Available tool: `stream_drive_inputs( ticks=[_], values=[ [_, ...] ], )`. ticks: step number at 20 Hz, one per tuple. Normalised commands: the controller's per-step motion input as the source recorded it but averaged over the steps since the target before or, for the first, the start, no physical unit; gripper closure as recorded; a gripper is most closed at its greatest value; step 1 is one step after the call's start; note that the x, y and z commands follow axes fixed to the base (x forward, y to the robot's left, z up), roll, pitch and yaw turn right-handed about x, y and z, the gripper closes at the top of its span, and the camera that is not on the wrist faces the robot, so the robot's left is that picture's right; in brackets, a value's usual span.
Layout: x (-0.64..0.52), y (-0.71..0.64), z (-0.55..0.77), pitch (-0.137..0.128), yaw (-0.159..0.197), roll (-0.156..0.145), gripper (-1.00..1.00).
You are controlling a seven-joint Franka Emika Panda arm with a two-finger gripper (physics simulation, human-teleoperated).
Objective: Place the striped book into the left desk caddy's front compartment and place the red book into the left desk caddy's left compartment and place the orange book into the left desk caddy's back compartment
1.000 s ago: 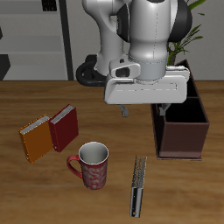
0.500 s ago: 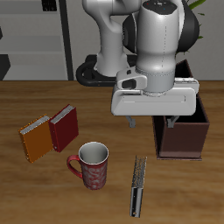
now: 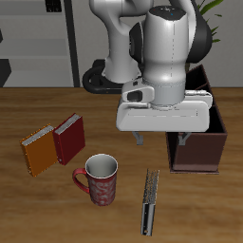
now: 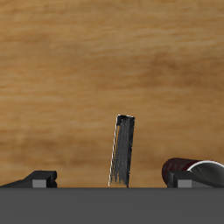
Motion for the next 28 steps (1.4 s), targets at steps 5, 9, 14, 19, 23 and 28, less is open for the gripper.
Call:
stream_drive_inputs(
  ticks=[5, 9, 14, 19, 23, 28],
  values=[
    [0.05, -0.03, -0.18, -0.039, -0.023, 0.004, -1.0],
    [0.03, -0.06, -0.27, -0.03, -0.027, -0.016, -1.0],
    [0.06, 0.03, -0.26, 0.006, -0.015, 0.0, -1.0],
    [0.02, 0.05, -0.18, 0.004, -0.013, 0.008, -1.0],
    [0.03, -0.01, -0.2, 0.01, -0.022, -0.011, -1.0],
    [0.04, -0.05, -0.29, 0.032, -0.037, -0.025, -1.0]
  ],
)
